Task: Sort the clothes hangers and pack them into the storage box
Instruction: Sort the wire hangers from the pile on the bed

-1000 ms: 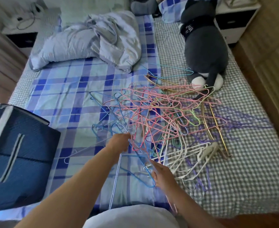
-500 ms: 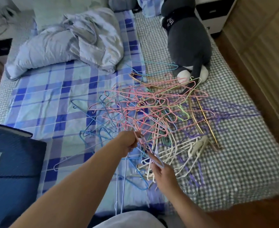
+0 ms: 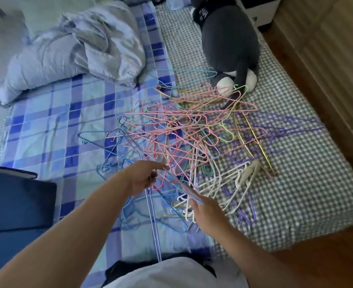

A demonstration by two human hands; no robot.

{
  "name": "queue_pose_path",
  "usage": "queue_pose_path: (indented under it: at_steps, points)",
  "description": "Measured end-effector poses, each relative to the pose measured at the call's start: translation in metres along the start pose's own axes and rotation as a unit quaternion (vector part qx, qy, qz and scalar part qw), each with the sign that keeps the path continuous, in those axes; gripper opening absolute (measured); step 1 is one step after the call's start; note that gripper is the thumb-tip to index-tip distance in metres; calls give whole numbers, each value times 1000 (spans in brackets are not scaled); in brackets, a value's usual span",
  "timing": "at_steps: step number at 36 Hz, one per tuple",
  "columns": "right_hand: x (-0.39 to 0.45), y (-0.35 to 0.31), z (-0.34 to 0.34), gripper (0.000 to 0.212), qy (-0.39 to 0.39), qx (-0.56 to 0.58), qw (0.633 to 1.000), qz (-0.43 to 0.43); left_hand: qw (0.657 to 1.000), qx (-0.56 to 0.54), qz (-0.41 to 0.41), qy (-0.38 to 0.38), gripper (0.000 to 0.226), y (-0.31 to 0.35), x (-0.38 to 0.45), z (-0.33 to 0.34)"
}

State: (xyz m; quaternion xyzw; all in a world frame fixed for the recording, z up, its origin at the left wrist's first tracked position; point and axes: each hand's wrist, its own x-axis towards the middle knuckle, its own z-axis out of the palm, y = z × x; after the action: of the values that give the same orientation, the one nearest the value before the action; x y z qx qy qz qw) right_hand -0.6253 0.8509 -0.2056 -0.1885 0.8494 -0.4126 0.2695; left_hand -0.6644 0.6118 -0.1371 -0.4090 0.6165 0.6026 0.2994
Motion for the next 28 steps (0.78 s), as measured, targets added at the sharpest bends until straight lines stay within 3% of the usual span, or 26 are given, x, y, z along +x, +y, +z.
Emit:
queue_pose_path:
  at_steps: [5,10,13,17,20,23,28]
  points:
    - [-1,2,15,54,-24,15,999,44,989,-103,84,67,16,-22,-24,11]
    - [-7,-10,32,45,-50,228,966,110,975,-101,167,111,10,-45,-50,7]
    - [-7,-25,36,41,-8,343,926,159,963,-134,202,114,18,-62,-66,-3]
    - [1,-39,34,24,-28,480,855,193,959,-181,173,136,15,-83,-88,-10]
    - [3,-51,35,23,-95,499,845,164,946,-246,104,183,27,-99,-94,-25]
    - [4,-59,36,30,-153,509,833,158,933,-267,99,220,26,-112,-99,-42]
    - [4,-64,36,40,-151,510,827,182,937,-275,31,211,34,-122,-96,-63]
